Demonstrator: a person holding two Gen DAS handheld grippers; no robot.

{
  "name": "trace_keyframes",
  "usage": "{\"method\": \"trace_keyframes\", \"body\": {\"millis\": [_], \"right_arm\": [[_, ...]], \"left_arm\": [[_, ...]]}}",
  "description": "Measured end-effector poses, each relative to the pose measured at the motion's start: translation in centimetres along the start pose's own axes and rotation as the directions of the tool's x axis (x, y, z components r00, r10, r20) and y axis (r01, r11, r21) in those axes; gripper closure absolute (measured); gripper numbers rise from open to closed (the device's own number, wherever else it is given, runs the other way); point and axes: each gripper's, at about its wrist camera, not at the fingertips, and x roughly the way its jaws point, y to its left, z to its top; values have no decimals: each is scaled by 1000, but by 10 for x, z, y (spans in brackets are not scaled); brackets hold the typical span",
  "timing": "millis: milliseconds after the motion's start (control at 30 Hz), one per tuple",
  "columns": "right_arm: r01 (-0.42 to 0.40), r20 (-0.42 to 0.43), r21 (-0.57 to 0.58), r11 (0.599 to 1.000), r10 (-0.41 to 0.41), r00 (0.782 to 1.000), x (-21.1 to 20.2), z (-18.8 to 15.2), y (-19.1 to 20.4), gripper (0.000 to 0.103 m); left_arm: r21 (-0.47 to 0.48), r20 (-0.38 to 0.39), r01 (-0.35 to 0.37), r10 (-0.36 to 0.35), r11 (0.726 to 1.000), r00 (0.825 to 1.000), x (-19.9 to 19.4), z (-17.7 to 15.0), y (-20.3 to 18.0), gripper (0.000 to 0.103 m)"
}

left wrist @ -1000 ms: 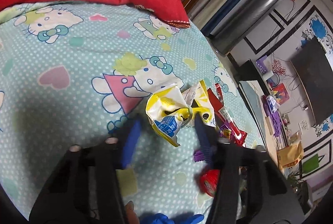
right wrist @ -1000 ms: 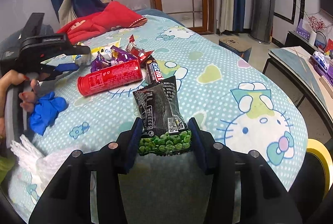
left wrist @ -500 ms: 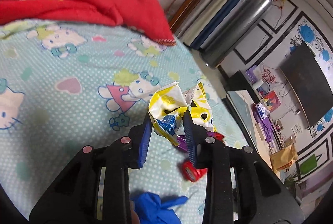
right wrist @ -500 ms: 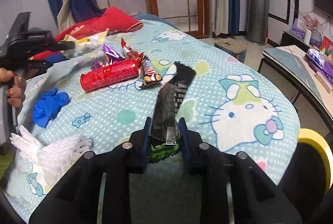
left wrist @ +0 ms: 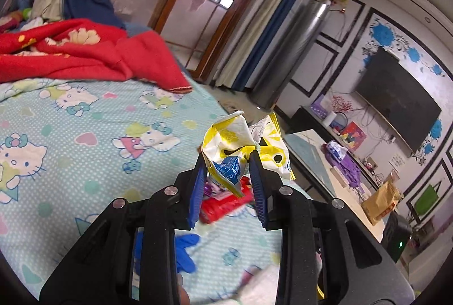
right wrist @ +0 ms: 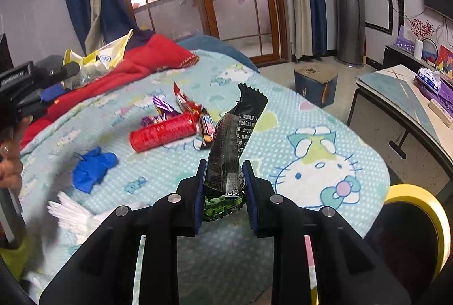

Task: Collect trash
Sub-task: 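Grasp the yellow snack wrapper with the left tool while the right tool grasps the green-dotted black bag, then carry the yellow wrapper and black bag in both tools over the yellow bin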

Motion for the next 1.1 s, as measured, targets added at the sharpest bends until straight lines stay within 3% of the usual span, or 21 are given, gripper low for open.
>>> {"method": "trace_keyframes", "body": {"millis": [433,1100], "right_arm": [[7,50,-18,1000,-6,999,-41,20,-9,79],[85,58,26,996,-86,995,-82,4,-54,79]], "left_arm": [[125,-22,83,-81,989,996,-7,-28,-51,79],[232,-58,140,-130,963,990,0,-48,-85,79]]}}
